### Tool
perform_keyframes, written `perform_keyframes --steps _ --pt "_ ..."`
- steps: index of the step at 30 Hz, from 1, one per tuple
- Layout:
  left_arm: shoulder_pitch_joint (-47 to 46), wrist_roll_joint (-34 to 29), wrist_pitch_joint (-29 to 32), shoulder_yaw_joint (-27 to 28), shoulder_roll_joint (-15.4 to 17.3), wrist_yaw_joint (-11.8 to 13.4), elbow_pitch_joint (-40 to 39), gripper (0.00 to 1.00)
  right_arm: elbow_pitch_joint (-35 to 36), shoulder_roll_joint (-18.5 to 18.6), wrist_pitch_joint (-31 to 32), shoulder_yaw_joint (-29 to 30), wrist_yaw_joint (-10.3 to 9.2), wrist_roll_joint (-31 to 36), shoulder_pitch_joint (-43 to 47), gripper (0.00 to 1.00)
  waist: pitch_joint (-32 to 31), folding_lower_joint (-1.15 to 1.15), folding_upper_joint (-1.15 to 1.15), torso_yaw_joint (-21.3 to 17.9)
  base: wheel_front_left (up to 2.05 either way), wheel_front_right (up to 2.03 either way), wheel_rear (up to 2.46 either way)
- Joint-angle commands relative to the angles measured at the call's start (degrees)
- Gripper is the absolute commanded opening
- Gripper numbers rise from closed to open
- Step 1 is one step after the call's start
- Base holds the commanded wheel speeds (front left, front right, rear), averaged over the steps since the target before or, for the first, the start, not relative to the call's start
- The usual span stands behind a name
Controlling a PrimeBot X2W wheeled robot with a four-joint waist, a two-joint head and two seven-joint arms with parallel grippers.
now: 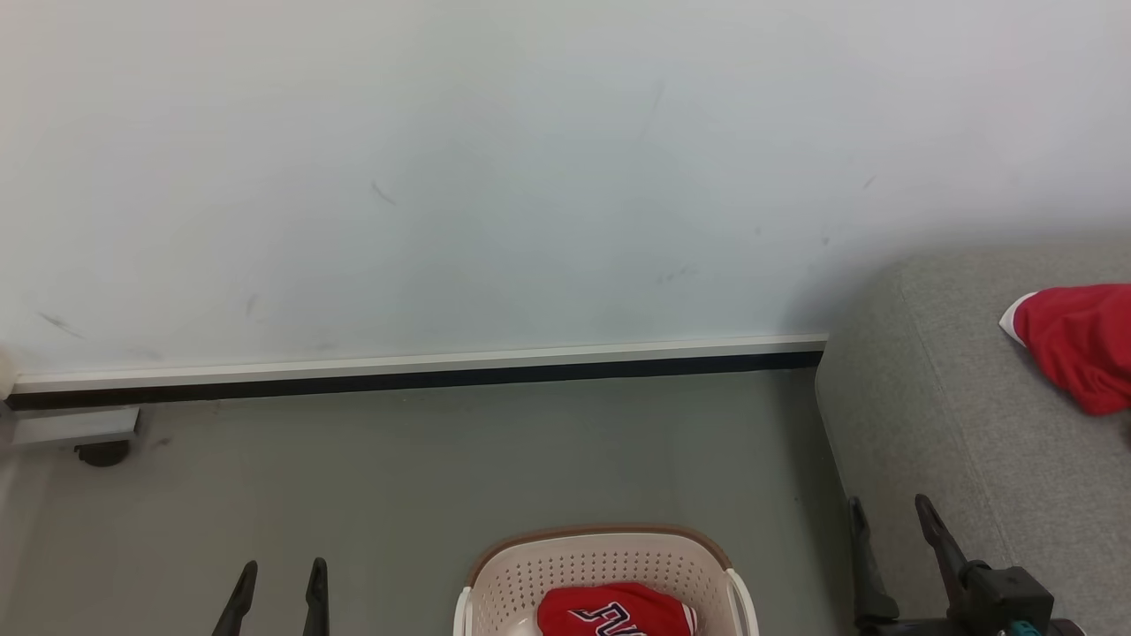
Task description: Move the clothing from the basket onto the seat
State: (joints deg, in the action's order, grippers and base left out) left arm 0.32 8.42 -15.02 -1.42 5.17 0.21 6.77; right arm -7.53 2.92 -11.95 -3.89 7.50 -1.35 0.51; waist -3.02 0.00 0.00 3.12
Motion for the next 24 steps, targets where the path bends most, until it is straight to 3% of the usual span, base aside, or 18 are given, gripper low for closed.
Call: perform_keyframes --steps 1,16,24 --pt "1.05 -0.43 -0.25 0.38 -0.06 -0.11 -0.21 1.00 -0.16 -0.04 -0.38 -0.24 -0.02 -0.25 -0.28 1.00 -0.06 0.00 0.00 -0.10 0.00 0.00 0.00" --pt "0.39 -1.94 -0.25 1.91 -1.21 -1.94 0.39 1.00 -1.99 -0.05 -1.83 -1.42 -0.02 0.45 -1.84 1.00 0.66 0.00 0.00 -0.55 0.00 0.00 0.00" --pt "-0.85 -2.98 -0.25 -0.58 -1.70 -3.05 2.80 1.00 -3.97 -0.05 -2.74 -1.82 -0.02 -0.06 -3.60 1.00 2.43 0.00 0.00 -2.33 0.00 0.00 0.00"
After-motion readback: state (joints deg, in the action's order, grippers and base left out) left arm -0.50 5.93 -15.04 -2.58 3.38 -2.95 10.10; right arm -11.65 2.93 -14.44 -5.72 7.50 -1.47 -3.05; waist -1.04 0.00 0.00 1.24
